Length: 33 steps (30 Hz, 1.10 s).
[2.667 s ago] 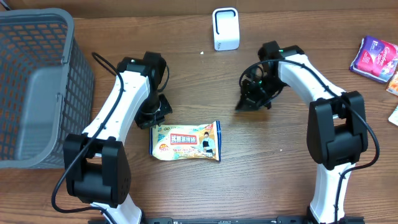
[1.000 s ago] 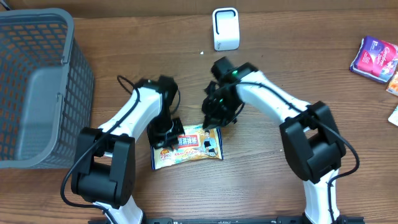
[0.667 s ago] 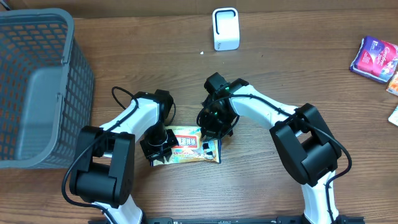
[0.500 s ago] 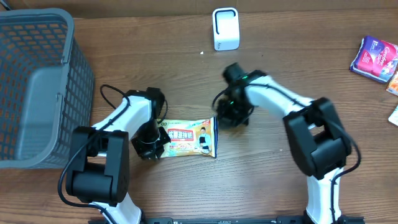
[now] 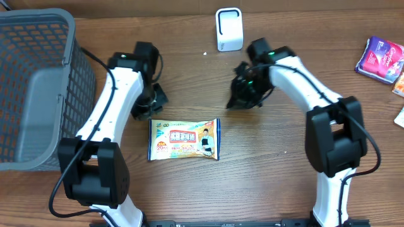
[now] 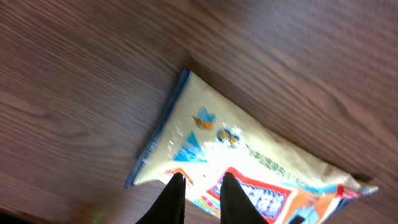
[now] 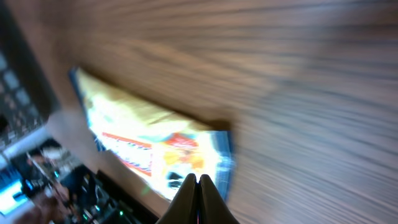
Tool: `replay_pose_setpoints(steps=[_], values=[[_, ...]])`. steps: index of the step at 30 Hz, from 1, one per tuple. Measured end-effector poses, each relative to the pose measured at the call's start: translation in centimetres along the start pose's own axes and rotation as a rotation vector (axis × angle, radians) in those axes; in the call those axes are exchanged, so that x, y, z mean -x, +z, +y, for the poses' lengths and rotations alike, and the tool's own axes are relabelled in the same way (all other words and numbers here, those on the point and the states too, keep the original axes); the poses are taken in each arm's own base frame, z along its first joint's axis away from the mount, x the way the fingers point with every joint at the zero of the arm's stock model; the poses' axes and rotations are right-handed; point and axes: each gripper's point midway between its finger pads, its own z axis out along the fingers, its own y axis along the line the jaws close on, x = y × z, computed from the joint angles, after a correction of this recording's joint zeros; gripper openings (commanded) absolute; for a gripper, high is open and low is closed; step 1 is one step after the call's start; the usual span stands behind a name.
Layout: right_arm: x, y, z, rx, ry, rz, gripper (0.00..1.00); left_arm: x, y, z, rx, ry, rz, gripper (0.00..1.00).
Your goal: Scan the item barcode
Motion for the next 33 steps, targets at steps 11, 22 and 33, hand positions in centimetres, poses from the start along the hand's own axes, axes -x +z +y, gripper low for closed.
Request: replay_pose_setpoints(steps=[11, 22, 33], values=[[-4.9, 8.0, 8.7, -0.003, -0.092, 0.051, 0.04, 2.5, 0.2, 3.9, 0.025, -0.119, -0.007, 0.99], [-8.1, 11.5, 10.6, -0.052, -0.075, 0.075, 0.04, 3.1, 0.2, 4.5, 0.04, -0.138, -0.026, 1.0], [-3.9, 9.2, 4.2, -0.172, 0.116, 0.0, 0.04, 3.0, 0.2, 4.7, 0.047, -0.137, -0.02, 1.0]])
